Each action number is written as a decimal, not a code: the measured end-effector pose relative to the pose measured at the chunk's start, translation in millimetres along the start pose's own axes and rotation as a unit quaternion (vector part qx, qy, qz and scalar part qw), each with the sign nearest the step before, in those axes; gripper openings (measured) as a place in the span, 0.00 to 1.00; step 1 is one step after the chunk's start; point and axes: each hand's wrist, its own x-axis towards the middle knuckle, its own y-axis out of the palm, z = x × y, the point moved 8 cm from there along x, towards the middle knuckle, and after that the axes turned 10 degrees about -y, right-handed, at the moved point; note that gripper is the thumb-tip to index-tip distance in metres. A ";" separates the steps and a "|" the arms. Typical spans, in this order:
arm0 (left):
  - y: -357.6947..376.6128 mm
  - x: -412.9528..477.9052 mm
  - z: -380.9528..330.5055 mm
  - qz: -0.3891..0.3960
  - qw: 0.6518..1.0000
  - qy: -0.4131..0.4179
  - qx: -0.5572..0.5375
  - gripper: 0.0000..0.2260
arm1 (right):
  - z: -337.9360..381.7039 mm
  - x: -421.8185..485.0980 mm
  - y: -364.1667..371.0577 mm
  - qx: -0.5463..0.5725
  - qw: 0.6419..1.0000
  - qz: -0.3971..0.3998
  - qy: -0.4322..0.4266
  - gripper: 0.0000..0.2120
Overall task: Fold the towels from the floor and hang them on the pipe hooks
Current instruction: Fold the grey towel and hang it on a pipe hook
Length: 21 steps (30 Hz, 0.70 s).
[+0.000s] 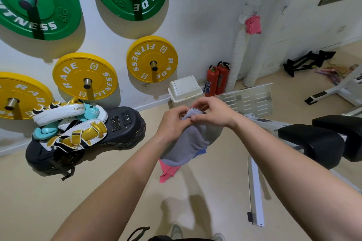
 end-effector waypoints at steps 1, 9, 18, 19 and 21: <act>0.0 -0.8 0.3 0.001 1.000 0.001 -0.006 0.04 | 1.5 2.8 -1.0 -0.010 1.000 -0.006 -0.003 0.12; 1.0 -2.6 44.6 0.018 0.999 -0.046 0.021 0.05 | 23.4 18.4 -20.2 -0.066 0.996 -0.057 -0.020 0.03; -25.0 -13.1 122.1 0.013 0.984 -0.117 0.136 0.05 | -15.0 10.5 -90.3 -0.087 0.950 -0.288 0.085 0.05; -31.6 -11.9 125.7 0.002 0.986 -0.120 0.119 0.02 | -21.7 7.8 -90.7 -0.088 0.947 -0.292 0.099 0.05; -45.5 -10.0 127.0 -0.018 0.990 -0.129 0.058 0.03 | -35.9 0.9 -89.0 -0.092 0.941 -0.300 0.130 0.04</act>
